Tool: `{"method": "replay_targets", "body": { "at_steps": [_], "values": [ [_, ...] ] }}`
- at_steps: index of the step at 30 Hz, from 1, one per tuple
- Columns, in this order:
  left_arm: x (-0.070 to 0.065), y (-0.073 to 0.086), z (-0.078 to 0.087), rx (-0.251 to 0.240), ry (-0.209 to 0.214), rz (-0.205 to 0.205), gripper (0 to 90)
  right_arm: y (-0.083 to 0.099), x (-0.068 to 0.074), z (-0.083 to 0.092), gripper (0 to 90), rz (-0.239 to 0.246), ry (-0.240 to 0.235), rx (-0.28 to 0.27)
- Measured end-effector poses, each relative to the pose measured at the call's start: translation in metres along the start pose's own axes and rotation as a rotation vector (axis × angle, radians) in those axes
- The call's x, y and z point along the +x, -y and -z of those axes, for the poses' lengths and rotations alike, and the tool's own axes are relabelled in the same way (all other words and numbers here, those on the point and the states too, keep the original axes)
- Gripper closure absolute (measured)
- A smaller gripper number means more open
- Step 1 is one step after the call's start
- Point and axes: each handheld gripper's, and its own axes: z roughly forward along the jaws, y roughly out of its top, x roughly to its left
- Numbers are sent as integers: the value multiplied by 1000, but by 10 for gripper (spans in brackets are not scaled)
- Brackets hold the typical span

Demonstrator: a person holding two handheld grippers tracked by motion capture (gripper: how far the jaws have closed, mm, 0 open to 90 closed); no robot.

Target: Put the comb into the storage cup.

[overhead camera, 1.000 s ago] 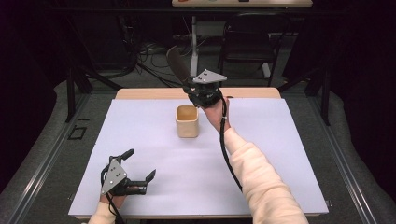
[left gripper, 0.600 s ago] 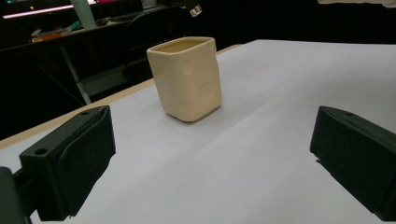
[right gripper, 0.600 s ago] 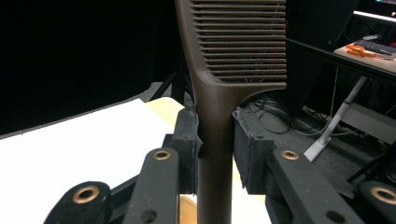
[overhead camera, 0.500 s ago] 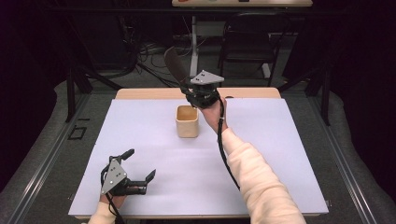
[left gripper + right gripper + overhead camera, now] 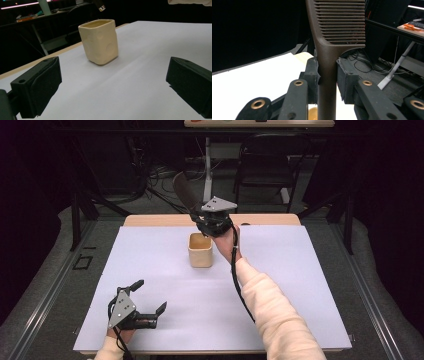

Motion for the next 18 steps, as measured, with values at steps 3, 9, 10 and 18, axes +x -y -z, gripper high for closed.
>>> {"method": "replay_targets", "body": {
  "at_steps": [3, 9, 10, 18],
  "values": [
    [0, 0, 0, 2, 1, -1, 0, 0, 1, 0, 720, -8, -6, 3],
    [0, 0, 0, 9, -5, 0, 0, 3, 1, -2, 720, -11, -16, 9],
    [0, 0, 0, 9, -6, 0, 0, 3, 1, -2, 720, -11, -17, 10],
    [0, 0, 0, 10, -4, 0, 0, 6, 3, -4, 720, -13, -30, 20]
  ]
}}
